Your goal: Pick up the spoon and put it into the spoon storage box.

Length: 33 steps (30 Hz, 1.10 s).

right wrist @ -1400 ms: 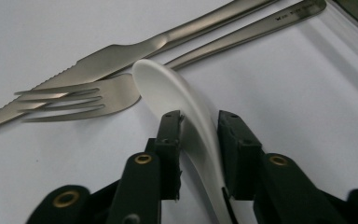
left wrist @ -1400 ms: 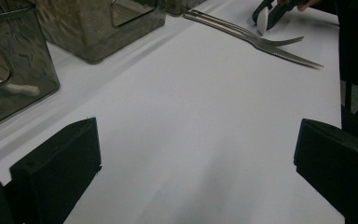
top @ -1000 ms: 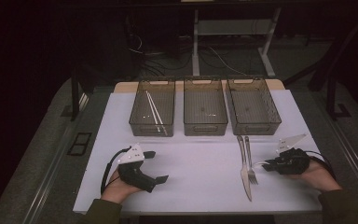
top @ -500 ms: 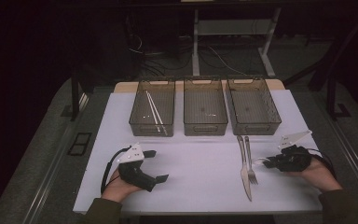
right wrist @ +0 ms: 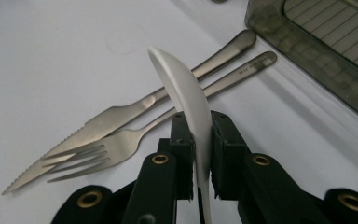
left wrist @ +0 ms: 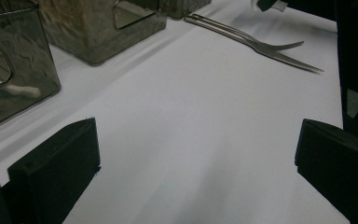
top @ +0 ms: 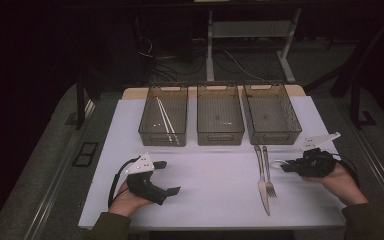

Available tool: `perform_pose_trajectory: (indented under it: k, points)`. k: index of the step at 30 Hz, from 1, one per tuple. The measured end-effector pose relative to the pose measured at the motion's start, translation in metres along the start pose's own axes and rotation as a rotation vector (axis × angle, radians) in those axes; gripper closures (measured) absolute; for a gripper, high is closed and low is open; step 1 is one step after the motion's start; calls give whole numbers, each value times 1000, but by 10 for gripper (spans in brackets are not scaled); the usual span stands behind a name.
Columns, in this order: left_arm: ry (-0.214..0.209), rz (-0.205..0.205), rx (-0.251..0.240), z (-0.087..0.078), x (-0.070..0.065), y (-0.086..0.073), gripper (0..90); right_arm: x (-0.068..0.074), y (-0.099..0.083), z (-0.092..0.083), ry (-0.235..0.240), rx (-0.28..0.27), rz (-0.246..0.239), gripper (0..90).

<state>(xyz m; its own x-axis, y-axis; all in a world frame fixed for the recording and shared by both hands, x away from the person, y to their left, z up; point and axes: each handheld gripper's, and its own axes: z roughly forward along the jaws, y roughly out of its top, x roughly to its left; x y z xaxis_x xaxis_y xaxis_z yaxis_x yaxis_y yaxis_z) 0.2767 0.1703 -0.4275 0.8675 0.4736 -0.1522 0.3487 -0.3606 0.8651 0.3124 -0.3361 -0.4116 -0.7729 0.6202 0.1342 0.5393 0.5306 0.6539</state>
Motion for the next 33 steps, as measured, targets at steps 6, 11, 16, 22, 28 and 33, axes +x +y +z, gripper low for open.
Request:
perform_pose_trajectory:
  k: [6, 11, 16, 22, 28, 33]
  points:
    - [0, -1, -1, 0, 0, 0, 0, -1, 6, -4, 2, -42, 25, 802]
    - [1, 1, 0, 0, 0, 0, 0, 0, 13, -6, 1, -63, 30, 802]
    - [3, 2, -1, 0, -1, 0, 0, 0, 19, -7, 10, -84, 44, 802]
    - [3, 1, -2, 0, -1, 0, 0, -2, 32, -7, 16, -128, 54, 802]
    - [1, 3, -5, -1, -1, 0, 0, -1, 45, -2, 22, -140, 49, 802]
    - [1, 2, -6, -1, -1, 0, 0, 1, 57, 1, 20, -148, 47, 802]
